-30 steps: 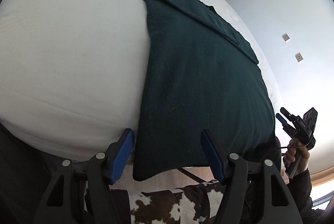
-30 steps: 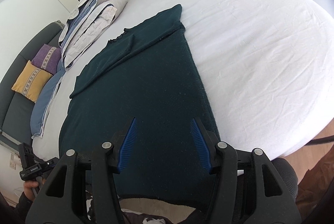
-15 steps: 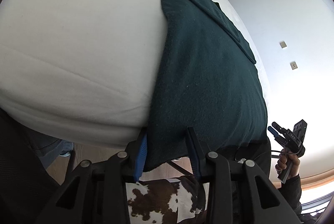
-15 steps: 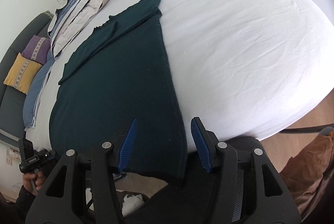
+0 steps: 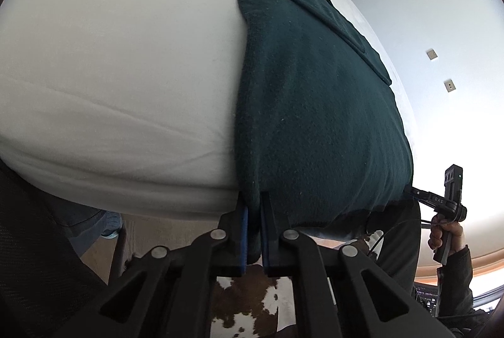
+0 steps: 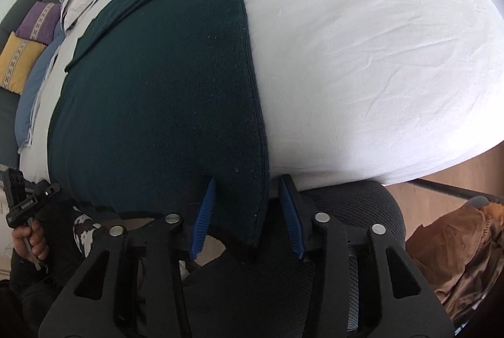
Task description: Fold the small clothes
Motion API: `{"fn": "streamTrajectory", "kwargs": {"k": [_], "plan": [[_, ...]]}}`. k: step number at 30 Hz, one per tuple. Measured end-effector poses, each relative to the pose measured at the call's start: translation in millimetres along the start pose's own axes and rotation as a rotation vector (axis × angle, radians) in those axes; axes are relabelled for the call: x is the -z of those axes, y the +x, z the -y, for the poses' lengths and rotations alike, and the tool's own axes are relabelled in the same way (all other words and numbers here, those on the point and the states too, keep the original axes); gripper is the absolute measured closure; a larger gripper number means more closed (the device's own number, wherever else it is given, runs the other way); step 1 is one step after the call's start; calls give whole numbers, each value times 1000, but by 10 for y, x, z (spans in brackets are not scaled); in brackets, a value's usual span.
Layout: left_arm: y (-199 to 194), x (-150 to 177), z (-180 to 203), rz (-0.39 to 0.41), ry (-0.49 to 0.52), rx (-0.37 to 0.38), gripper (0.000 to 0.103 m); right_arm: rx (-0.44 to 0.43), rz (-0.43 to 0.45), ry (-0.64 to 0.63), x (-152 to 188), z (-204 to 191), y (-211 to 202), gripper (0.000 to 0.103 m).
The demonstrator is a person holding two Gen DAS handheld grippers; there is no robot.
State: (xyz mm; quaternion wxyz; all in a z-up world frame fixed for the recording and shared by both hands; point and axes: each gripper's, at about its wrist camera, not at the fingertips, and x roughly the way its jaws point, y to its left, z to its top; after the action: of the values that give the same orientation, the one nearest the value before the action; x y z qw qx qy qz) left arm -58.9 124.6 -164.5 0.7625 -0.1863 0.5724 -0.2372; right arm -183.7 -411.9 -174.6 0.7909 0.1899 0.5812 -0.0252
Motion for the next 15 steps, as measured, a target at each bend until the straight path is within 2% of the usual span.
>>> {"fn": "streamTrajectory", "kwargs": {"k": [1, 3, 5, 9, 15], "plan": [[-1, 5, 7, 0, 3, -3, 96, 2, -8, -8, 2, -12, 4, 73], [-6, 12, 9, -2, 7, -6, 96, 5, -15, -5, 36, 16, 20, 92], [-14, 15, 23, -4, 15, -11, 97, -11, 2, 8, 79, 37, -3, 96], [-82, 26, 64, -5, 34, -3, 97, -60, 49, 48, 183, 77, -114, 98], [-325, 54, 151, 20, 50, 62, 97, -178, 152, 112, 327, 152, -494, 99]]}}
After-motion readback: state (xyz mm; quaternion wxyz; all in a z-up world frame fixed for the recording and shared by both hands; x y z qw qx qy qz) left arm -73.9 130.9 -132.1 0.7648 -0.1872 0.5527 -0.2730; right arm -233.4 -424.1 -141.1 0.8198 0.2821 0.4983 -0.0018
